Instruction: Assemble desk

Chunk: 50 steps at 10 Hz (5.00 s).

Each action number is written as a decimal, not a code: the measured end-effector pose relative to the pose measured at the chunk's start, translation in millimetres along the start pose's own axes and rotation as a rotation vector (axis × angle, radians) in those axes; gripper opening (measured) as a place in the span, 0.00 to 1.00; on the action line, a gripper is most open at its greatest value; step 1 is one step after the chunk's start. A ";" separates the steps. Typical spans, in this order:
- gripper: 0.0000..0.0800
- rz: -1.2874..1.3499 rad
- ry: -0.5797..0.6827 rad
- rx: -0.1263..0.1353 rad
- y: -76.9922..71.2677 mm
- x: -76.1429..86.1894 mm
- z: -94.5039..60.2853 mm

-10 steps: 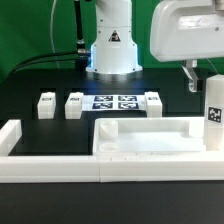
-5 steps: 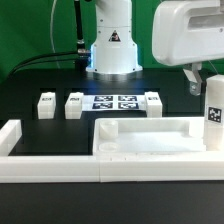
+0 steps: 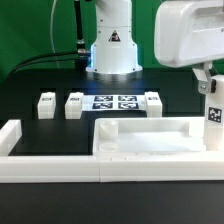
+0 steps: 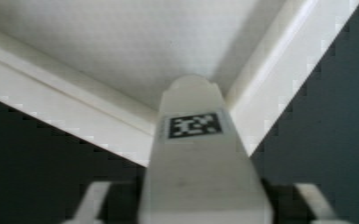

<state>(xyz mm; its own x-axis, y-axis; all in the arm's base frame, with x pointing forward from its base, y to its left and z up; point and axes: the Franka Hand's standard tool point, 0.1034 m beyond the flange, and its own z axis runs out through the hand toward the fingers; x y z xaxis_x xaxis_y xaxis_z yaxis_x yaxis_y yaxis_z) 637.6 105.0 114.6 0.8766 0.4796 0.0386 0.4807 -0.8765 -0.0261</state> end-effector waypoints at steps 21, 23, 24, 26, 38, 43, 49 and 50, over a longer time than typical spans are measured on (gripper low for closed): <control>0.36 1.575 0.021 0.101 -5.3 1.2 0.7; 0.36 1.510 0.021 0.095 -5.0 1.0 1.7; 0.56 1.442 0.024 0.094 -4.4 2.9 1.8; 0.71 1.272 0.032 0.090 -2.7 2.7 3.0; 0.81 0.159 0.050 -0.024 -4.2 7.0 3.2; 0.36 0.043 0.047 -0.028 -1.6 5.8 3.7; 0.36 0.409 0.059 -0.004 -2.0 6.3 4.5; 0.36 0.510 0.061 0.003 -0.8 6.4 4.2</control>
Offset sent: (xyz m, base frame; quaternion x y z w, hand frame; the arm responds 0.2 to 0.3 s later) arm -0.0031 0.0040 -0.0025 0.0063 0.0024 0.1059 0.9944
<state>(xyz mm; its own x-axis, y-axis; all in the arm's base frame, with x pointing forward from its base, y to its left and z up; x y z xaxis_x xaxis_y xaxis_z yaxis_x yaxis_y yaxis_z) 642.9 108.9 110.7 0.9968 -0.0128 0.0787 -0.0081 -0.9982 -0.0600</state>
